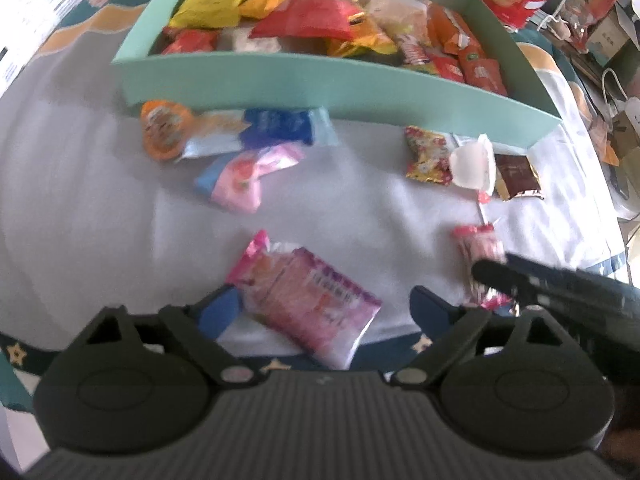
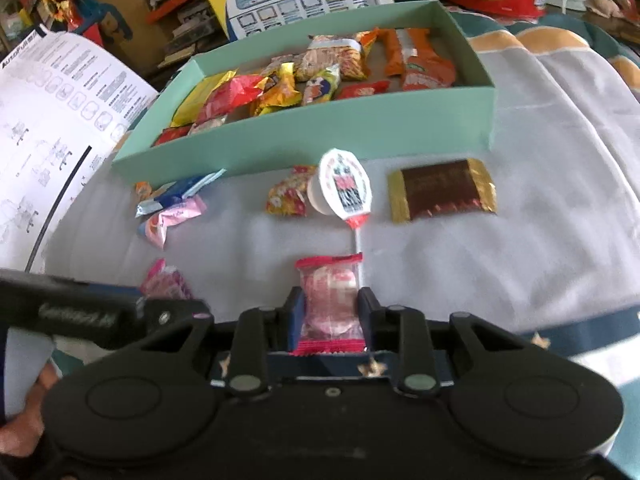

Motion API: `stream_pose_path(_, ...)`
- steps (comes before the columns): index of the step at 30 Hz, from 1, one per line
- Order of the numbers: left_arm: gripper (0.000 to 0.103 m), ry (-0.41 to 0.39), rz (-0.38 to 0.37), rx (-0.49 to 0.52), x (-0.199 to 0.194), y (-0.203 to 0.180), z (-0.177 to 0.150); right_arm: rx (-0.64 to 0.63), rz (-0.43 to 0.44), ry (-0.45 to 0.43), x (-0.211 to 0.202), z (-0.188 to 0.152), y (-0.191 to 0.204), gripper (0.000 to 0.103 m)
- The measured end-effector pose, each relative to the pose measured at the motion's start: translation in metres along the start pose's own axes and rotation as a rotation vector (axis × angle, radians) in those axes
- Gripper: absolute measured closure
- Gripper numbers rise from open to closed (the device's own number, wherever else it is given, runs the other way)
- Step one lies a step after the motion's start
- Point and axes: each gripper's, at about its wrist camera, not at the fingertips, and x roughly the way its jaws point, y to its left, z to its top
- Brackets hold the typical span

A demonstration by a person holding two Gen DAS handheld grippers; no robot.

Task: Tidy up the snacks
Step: 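Grasp the pink-patterned bag with the left gripper while the right grasps a pink wrapped candy, then carry both pink snacks into the green box and open both grippers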

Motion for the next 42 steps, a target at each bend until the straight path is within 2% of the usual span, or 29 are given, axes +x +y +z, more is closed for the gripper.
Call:
stream_pose_path(2, 0.036, -0.039, 0.046, 0.067, 0.001, -0.014, 0.000, 0.020, -0.004, -0.007, -0.003, -0.002, -0.004, 0.075)
stream_pose_path(3, 0.051, -0.054, 0.062, 0.104, 0.001, -0.021, -0.001, 0.031, -0.005, -0.011, -0.004, -0.002, -0.006, 0.075)
stream_pose_path(4, 0.058, -0.070, 0.072, 0.143, 0.002, -0.027, -0.002, 0.040, -0.007, -0.015, -0.005, -0.002, -0.008, 0.075)
stream_pose_path(7, 0.068, -0.102, 0.038, 0.218, 0.001, -0.037, -0.004, 0.052, -0.006, -0.022, -0.006, -0.002, -0.011, 0.075)
stream_pose_path(9, 0.068, -0.130, 0.041, 0.263, -0.001, -0.039, -0.007, 0.048, -0.011, -0.025, -0.006, -0.004, -0.010, 0.075)
stream_pose_path(11, 0.068, -0.128, 0.032, 0.257, -0.001, -0.037, -0.007, 0.043, -0.016, -0.029, -0.006, -0.004, -0.009, 0.075)
stream_pose_path(14, 0.058, -0.094, 0.020, 0.233, -0.005, -0.032, -0.007, 0.031, -0.030, -0.033, -0.006, -0.006, -0.005, 0.075)
stream_pose_path(15, 0.051, -0.084, 0.016, 0.231, -0.006, -0.031, -0.009, 0.024, -0.033, -0.032, -0.004, -0.005, -0.005, 0.075)
stream_pose_path(18, 0.047, -0.054, 0.000, 0.238, -0.004, -0.033, -0.018, -0.003, -0.044, -0.029, -0.001, -0.003, 0.001, 0.073)
stream_pose_path(22, 0.043, -0.063, 0.033, 0.272, 0.001, -0.046, -0.022, -0.045, -0.061, -0.036, 0.002, -0.001, 0.006, 0.073)
stream_pose_path(23, 0.043, -0.069, 0.043, 0.283, 0.001, -0.048, -0.022, -0.059, -0.068, -0.034, 0.002, -0.001, 0.008, 0.074)
stream_pose_path(24, 0.050, -0.082, 0.047, 0.301, 0.002, -0.051, -0.023, -0.059, -0.070, -0.033, 0.001, -0.002, 0.007, 0.075)
stream_pose_path(25, 0.061, -0.095, 0.039, 0.324, 0.001, -0.053, -0.025, -0.049, -0.068, -0.034, 0.000, -0.003, 0.006, 0.075)
stream_pose_path(27, 0.072, -0.099, 0.023, 0.336, -0.001, -0.055, -0.025, -0.024, -0.066, -0.037, -0.003, -0.005, 0.001, 0.075)
stream_pose_path(28, 0.075, -0.098, 0.024, 0.336, -0.002, -0.054, -0.024, -0.008, -0.066, -0.037, -0.006, -0.006, -0.001, 0.075)
stream_pose_path(30, 0.077, -0.106, 0.032, 0.326, -0.006, -0.050, -0.023, 0.029, -0.053, -0.033, -0.011, -0.008, -0.007, 0.076)
stream_pose_path(36, 0.077, -0.129, -0.015, 0.262, -0.021, -0.034, -0.016, 0.096, -0.011, -0.028, -0.021, -0.009, -0.014, 0.076)
stream_pose_path(42, 0.077, -0.190, -0.036, 0.231, -0.044, -0.023, -0.003, 0.060, 0.022, -0.066, -0.034, 0.006, -0.001, 0.076)
